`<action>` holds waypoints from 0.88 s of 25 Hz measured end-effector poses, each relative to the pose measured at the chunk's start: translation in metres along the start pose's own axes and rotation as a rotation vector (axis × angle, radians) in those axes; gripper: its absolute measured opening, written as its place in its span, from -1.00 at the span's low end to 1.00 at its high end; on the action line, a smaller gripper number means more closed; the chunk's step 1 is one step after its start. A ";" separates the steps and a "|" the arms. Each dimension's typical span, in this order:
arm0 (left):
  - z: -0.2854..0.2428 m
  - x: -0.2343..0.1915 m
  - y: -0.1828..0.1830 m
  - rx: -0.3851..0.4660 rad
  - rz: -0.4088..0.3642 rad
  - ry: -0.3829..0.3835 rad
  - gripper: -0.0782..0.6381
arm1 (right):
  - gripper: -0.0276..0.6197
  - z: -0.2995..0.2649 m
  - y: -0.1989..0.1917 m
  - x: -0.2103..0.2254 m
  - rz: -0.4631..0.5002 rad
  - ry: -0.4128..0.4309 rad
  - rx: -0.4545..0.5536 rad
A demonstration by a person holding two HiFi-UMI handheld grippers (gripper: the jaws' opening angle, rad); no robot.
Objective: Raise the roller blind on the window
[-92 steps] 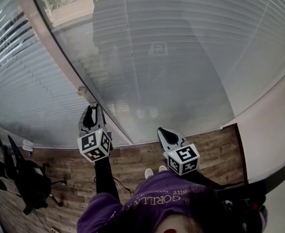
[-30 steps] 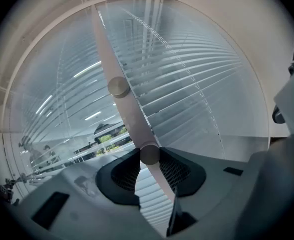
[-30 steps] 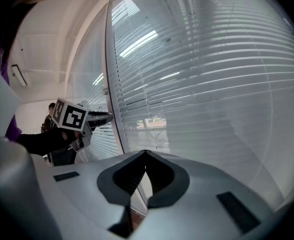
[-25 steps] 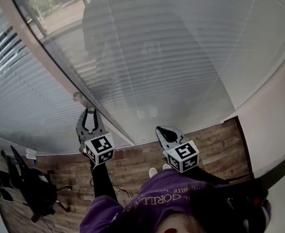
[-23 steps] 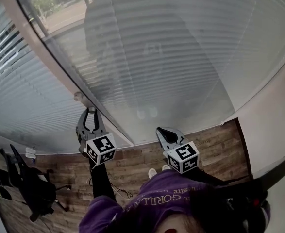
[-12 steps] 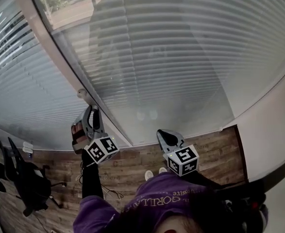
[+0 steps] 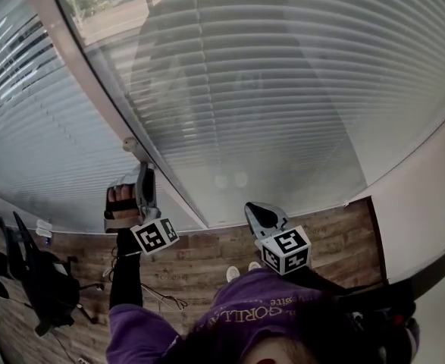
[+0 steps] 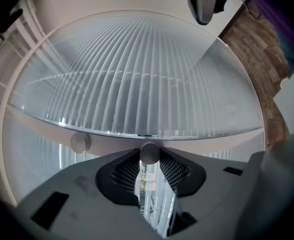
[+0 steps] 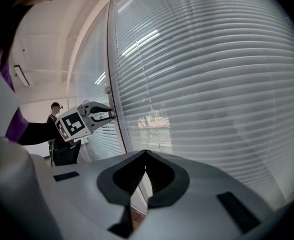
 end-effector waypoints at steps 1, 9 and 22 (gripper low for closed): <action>0.000 -0.001 0.000 0.004 -0.011 -0.002 -0.43 | -0.92 0.001 0.000 0.000 -0.001 -0.001 0.000; 0.004 0.008 0.000 -0.023 0.261 0.066 -0.43 | -0.92 -0.002 -0.009 0.004 -0.026 -0.013 0.004; 0.071 0.010 0.069 0.191 1.478 -0.056 -0.43 | -0.92 0.008 0.004 0.013 -0.053 -0.054 0.051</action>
Point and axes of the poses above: the fingertips, and each gripper's own axes: z backward along the fingers, x to its right, y out of its top, the point moved 2 cm from there along z, backward along the fingers, and after that the axes turned 4 degrees about -z, right-handed, at the moved point
